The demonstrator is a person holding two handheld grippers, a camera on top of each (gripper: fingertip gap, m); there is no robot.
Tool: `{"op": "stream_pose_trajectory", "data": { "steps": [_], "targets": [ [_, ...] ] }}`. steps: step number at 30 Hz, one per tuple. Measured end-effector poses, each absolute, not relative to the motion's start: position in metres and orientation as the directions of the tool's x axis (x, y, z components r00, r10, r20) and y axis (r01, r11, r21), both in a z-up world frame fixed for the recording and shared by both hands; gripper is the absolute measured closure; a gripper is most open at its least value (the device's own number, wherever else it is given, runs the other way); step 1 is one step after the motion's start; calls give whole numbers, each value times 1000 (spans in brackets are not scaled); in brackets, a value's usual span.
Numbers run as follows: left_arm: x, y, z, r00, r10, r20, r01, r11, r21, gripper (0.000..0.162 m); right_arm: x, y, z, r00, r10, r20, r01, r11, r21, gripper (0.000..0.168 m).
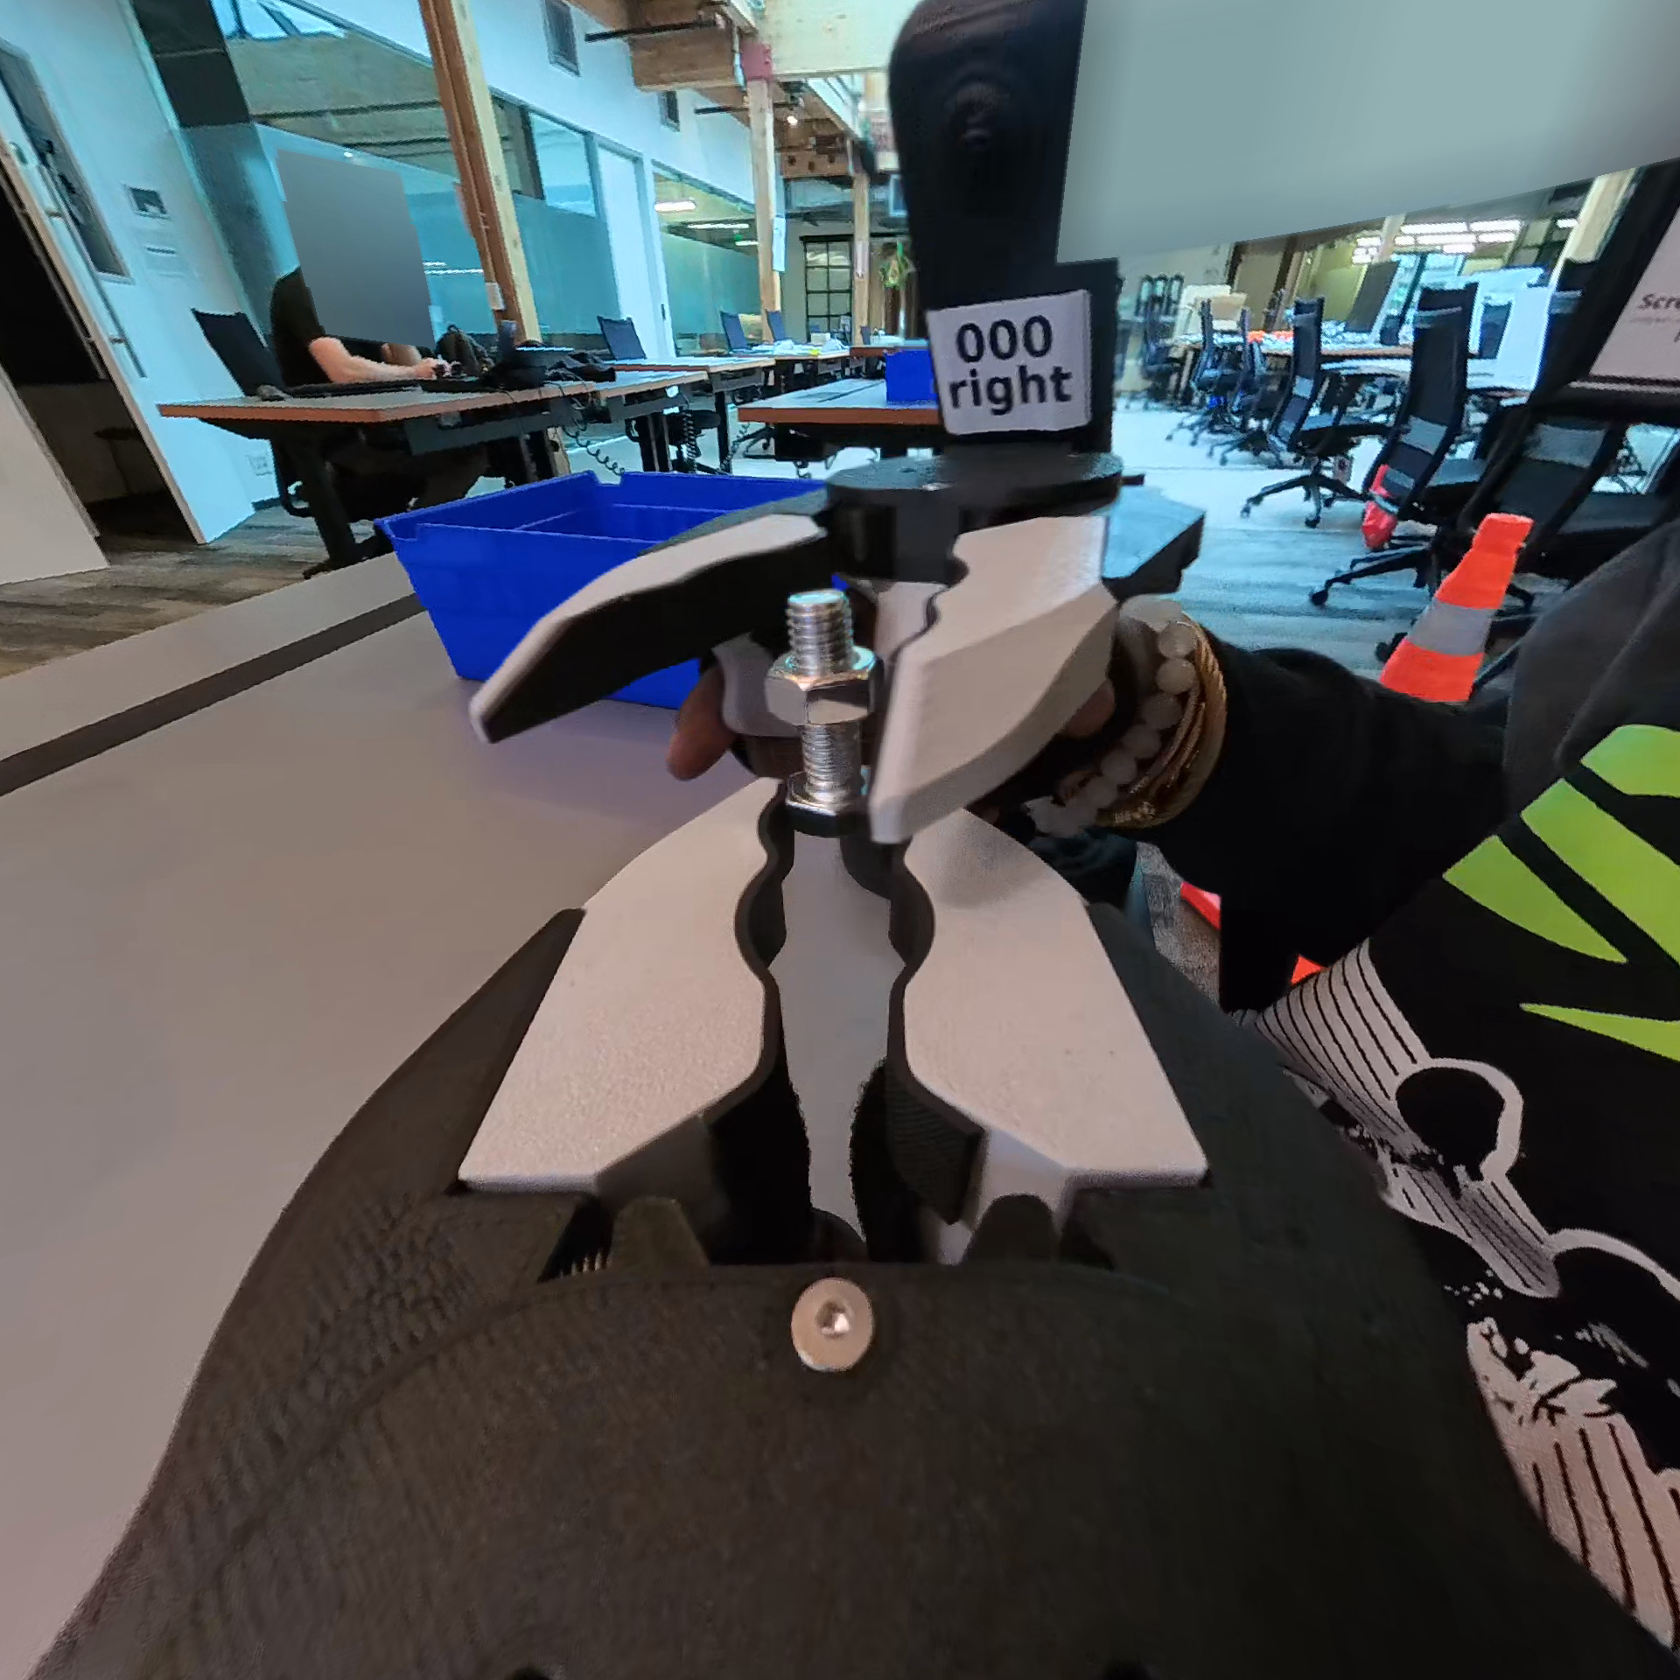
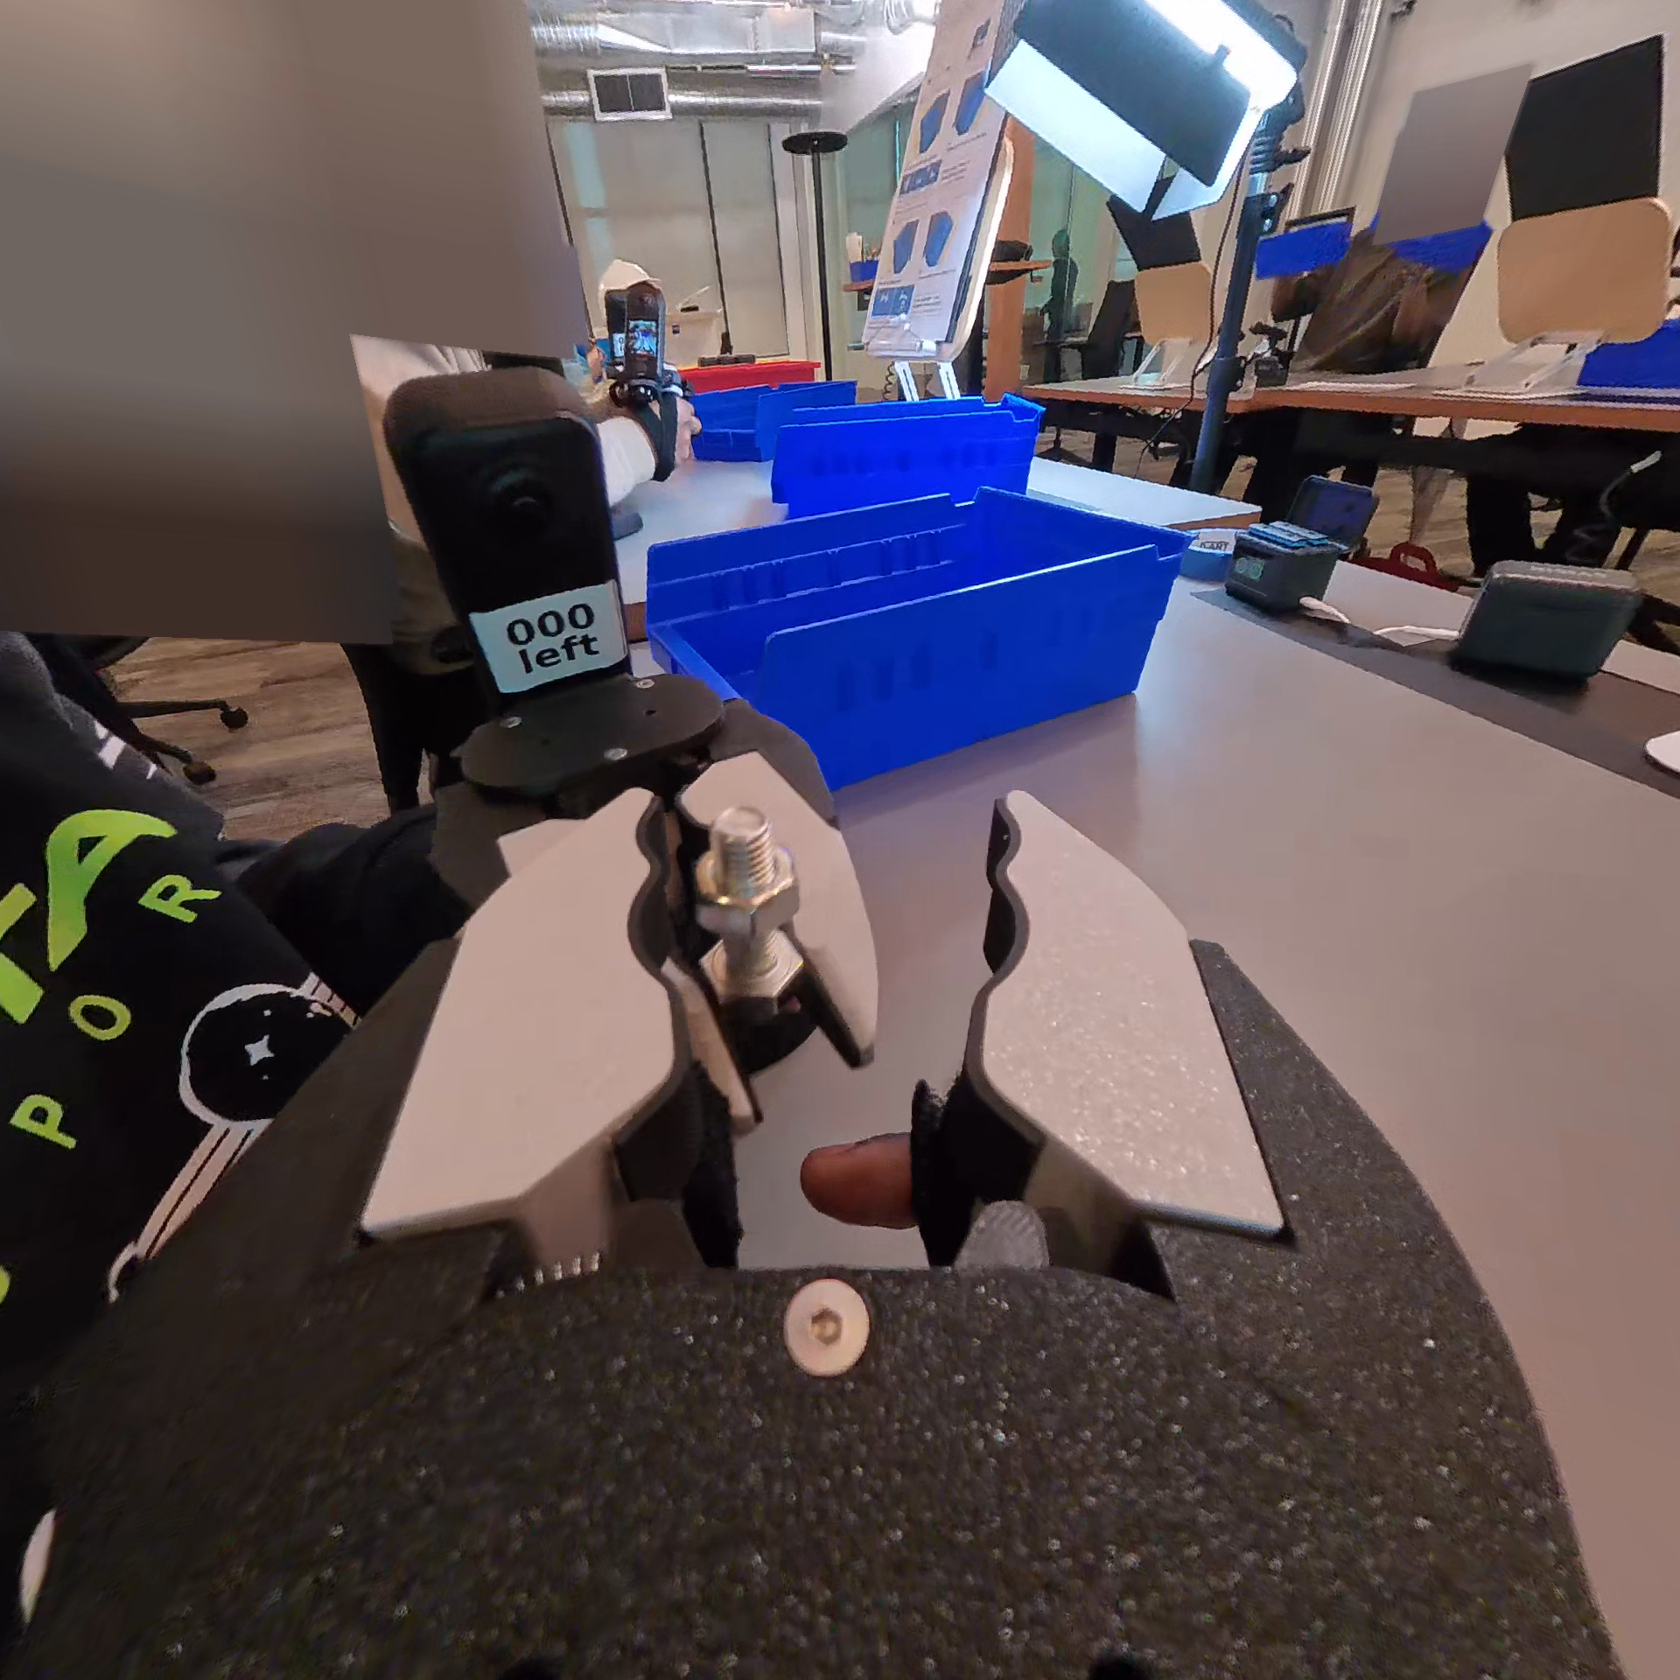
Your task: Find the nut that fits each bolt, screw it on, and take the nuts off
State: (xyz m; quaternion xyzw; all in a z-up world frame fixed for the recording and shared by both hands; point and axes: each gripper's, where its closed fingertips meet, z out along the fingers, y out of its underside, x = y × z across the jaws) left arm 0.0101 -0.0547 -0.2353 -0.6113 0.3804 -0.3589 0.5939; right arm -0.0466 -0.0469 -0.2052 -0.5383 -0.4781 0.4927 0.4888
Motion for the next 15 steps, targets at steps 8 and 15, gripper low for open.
{"op": "stream_pose_trajectory", "data": {
  "steps": [8, 15],
  "targets": [
    [9, -56, -234, 435, -900, 3, -18, -12, -1000, 143, -32, -42, -203, 75, 996, -52, 16, -54, -998, 106],
    [6, -55, -231, 431, -902, 29, 19, -23, -1000, 143, -5, -30, -201, 143, 987, -70, -36, -65, -997, 141]
  ]
}}
